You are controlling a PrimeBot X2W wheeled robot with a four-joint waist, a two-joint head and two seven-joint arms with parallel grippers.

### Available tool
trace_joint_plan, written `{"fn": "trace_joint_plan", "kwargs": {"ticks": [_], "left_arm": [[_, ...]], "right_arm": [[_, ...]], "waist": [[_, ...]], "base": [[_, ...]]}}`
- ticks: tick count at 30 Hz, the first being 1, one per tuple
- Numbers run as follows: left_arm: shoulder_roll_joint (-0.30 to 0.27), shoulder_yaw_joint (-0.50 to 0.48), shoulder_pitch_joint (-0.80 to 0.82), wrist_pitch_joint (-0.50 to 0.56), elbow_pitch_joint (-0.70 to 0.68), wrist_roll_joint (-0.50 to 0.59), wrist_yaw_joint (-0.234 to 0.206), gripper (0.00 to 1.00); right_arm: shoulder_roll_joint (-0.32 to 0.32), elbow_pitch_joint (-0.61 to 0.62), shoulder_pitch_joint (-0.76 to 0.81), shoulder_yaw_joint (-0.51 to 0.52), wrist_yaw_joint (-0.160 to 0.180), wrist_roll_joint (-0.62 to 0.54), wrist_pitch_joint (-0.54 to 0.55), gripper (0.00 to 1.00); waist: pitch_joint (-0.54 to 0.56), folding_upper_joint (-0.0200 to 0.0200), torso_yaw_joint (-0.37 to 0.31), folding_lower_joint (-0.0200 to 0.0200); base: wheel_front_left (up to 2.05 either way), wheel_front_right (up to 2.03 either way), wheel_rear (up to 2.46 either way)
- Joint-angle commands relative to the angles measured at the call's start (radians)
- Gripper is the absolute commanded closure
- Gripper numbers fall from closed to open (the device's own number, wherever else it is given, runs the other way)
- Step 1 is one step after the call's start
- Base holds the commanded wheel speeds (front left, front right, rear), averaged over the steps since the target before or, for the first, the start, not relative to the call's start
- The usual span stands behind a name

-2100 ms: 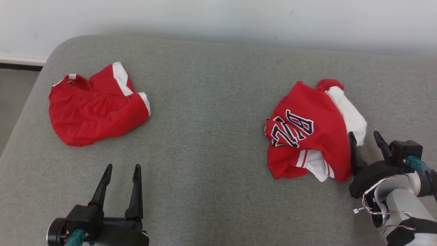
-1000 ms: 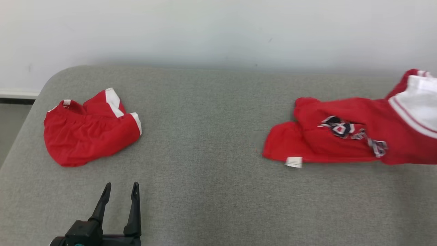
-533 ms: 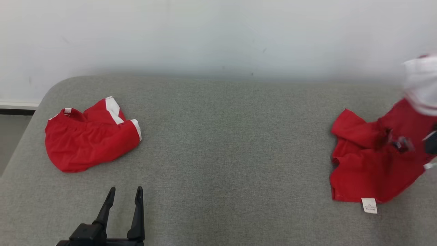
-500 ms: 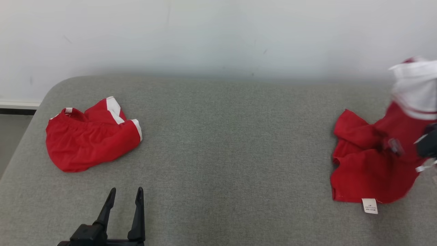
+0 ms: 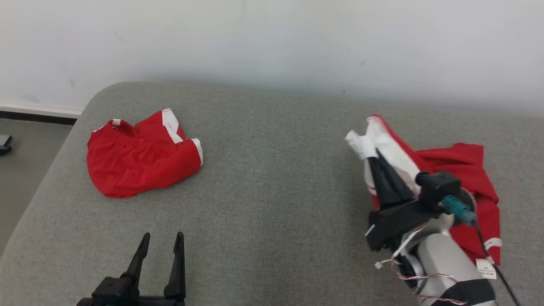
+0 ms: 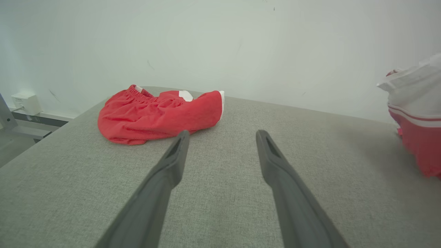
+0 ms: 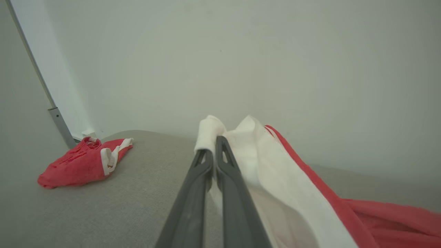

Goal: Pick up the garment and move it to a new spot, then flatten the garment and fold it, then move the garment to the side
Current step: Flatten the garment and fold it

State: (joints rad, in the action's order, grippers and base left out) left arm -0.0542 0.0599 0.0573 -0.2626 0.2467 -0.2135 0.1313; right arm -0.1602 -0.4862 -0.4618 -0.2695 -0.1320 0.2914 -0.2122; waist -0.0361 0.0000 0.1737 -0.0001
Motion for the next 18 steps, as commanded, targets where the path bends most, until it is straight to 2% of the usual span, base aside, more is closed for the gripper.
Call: {"fn": "trace_joint_plan", "kwargs": {"ticks": [1, 7, 13, 16, 18], "left_arm": [[0.003, 0.003, 0.013, -0.003, 0.003, -0.003, -0.001, 0.00], [0.004, 0.029, 0.042, -0.003, 0.013, -0.012, -0.001, 0.00], [0.004, 0.046, 0.064, -0.003, 0.018, -0.026, -0.001, 0.00], [0.004, 0.054, 0.071, -0.003, 0.022, -0.038, -0.002, 0.00], [0.004, 0.057, 0.073, -0.003, 0.025, -0.045, -0.006, 0.00]], "right_arm": [[0.028, -0.022, -0.014, -0.027, 0.003, 0.005, -0.012, 1.00], [0.095, -0.158, -0.096, -0.115, 0.003, 0.011, -0.039, 1.00], [0.109, -0.258, -0.154, -0.170, 0.003, 0.041, -0.052, 1.00], [0.111, -0.281, -0.167, -0.225, 0.003, 0.096, -0.053, 1.00], [0.109, -0.289, -0.179, -0.250, 0.003, 0.119, -0.054, 0.00]], "waist": [[-0.018, 0.0000, 0.024, 0.0001], [-0.046, 0.0000, 0.070, 0.0001], [-0.068, 0.0000, 0.110, 0.0001], [-0.076, 0.0000, 0.124, 0.0001], [-0.078, 0.0000, 0.127, 0.0001]], "base": [[0.00, 0.00, 0.00], [0.00, 0.00, 0.00], [0.00, 0.00, 0.00], [0.00, 0.00, 0.00], [0.00, 0.00, 0.00]]}}
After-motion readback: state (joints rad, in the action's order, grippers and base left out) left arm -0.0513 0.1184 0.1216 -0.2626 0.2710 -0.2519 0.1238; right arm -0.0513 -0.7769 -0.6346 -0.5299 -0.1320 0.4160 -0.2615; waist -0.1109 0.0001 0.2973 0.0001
